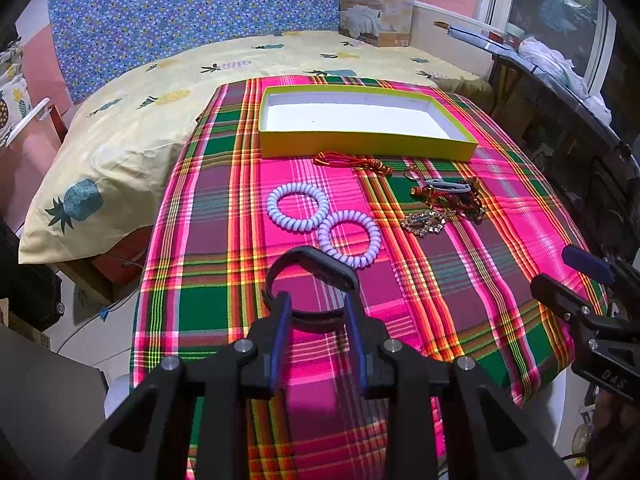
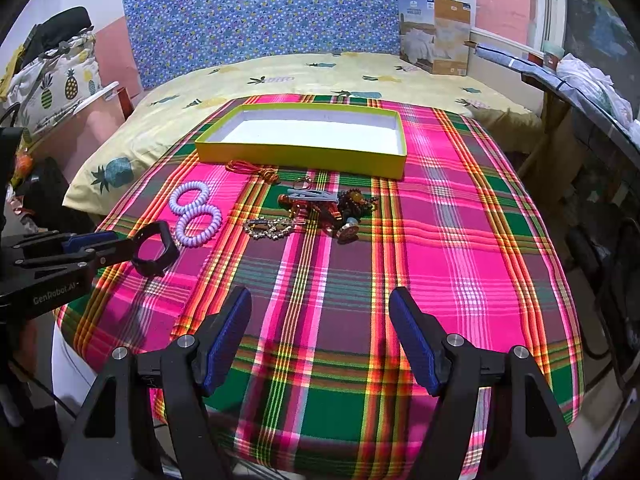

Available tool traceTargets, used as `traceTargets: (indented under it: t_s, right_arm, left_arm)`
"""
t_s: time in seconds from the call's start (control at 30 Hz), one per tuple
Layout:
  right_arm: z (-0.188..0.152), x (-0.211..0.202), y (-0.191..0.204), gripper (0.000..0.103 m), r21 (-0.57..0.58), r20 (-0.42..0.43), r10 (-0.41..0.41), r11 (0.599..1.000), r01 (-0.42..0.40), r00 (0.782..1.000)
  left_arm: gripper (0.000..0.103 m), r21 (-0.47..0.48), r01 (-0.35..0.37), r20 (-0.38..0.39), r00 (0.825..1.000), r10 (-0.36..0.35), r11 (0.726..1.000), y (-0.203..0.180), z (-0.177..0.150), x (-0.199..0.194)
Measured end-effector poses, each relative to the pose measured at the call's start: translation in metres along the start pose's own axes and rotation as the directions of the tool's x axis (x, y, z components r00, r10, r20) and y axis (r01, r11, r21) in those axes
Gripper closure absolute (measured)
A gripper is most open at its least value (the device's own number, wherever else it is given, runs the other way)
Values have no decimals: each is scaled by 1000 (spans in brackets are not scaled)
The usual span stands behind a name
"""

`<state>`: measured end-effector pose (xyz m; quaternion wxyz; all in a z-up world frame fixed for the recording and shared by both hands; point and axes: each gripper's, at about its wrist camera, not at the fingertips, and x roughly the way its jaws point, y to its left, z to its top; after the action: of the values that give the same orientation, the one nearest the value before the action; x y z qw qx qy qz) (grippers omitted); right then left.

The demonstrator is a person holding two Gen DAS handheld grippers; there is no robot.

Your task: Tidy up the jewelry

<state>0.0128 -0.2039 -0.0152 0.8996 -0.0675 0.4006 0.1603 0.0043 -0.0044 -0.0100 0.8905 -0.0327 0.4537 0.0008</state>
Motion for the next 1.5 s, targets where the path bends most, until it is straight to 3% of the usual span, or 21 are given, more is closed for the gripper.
traceTargets:
  t_s: [0.87, 1.07, 1.2, 1.5]
  right_arm:
    - [0, 2, -1, 32, 1, -9, 5, 1000, -5, 1000]
    - [2, 7, -3, 32, -1, -12, 13, 1000, -13, 1000]
    - [7, 13, -7, 32, -4, -9, 14, 1000, -14, 1000]
    - [24, 33, -14, 32, -13, -9, 23, 1000, -23, 1000]
  left_arm:
    - [75, -13, 22, -17, 1000, -22, 1000, 3, 1, 3]
    - [75, -81, 68, -13, 998, -69, 994, 16, 4, 9]
    - [75, -85, 49, 16, 999, -48, 995, 21, 7, 10]
    - [75, -112, 20, -50, 998, -26, 994, 34, 7, 38]
